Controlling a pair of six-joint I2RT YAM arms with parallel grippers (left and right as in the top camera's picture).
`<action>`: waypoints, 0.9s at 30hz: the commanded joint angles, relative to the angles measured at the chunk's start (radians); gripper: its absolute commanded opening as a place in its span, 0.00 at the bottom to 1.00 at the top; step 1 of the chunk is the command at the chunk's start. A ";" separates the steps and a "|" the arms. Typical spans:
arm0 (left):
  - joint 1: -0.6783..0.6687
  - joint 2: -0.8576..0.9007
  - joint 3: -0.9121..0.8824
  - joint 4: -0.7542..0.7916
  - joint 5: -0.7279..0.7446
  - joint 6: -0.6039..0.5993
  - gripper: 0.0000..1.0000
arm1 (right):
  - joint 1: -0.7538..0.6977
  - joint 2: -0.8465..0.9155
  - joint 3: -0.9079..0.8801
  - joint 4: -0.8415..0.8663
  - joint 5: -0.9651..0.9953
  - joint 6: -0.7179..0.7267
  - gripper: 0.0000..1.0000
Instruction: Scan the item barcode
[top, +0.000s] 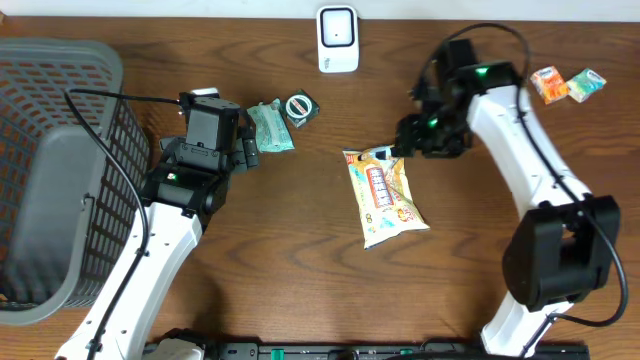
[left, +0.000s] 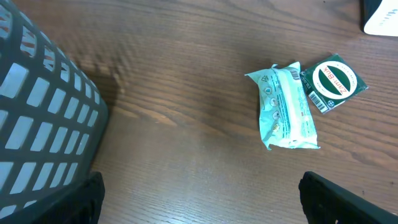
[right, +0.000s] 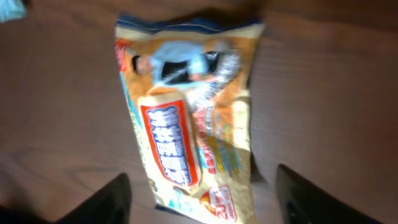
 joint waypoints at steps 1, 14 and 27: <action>0.003 -0.006 0.003 0.000 -0.017 0.013 0.98 | 0.088 -0.005 -0.070 0.033 0.138 0.050 0.77; 0.003 -0.006 0.003 0.000 -0.017 0.013 0.98 | 0.269 -0.005 -0.400 0.417 0.246 0.174 0.59; 0.003 -0.006 0.003 0.000 -0.017 0.013 0.98 | 0.224 -0.006 -0.148 0.517 0.247 0.100 0.01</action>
